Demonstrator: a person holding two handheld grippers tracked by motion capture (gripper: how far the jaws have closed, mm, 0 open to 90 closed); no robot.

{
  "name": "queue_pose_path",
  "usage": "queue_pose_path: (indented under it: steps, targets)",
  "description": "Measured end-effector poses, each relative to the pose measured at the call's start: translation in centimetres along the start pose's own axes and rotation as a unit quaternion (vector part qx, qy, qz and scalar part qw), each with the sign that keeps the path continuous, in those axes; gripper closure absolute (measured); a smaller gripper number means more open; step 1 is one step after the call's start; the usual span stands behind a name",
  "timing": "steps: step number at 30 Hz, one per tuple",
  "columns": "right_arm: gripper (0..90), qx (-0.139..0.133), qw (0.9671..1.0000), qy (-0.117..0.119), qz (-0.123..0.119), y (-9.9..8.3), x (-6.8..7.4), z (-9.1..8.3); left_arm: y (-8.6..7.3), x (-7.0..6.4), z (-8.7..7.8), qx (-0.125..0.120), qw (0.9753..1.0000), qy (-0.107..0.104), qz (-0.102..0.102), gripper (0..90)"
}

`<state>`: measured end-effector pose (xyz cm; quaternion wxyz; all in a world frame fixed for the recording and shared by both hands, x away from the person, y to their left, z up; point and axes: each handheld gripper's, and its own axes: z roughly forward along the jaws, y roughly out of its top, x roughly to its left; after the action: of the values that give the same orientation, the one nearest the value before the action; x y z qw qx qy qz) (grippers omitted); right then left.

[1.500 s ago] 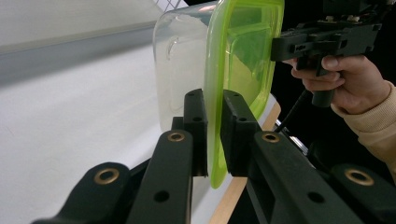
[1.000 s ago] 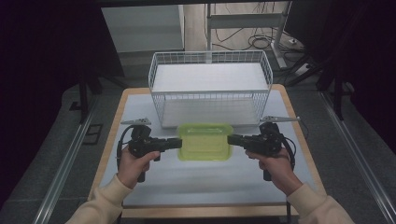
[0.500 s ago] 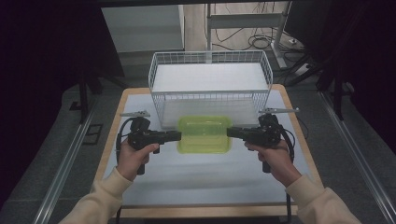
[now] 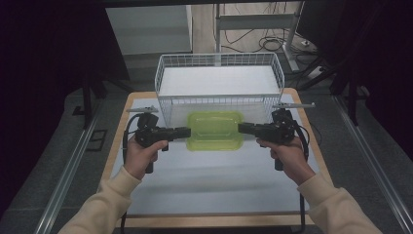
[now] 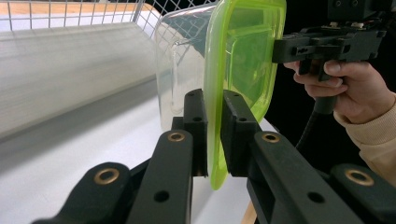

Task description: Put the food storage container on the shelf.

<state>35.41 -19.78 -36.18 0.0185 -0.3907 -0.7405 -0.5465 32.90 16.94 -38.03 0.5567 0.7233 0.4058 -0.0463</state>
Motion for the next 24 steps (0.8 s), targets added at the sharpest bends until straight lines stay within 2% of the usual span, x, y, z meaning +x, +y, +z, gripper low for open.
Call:
queue_pose_path:
  steps: [16,24]
  targets:
    - [81.4,-0.007,0.9998,-0.001,-0.016,2.3,0.2,0.2,1.8,0.4,-0.3,-0.011,0.9999,0.004,-0.002,81.6]
    - [81.4,-0.01,0.9999,0.001,-0.013,3.8,-0.3,0.4,3.5,0.7,-0.2,-0.013,0.9999,0.008,0.002,81.6]
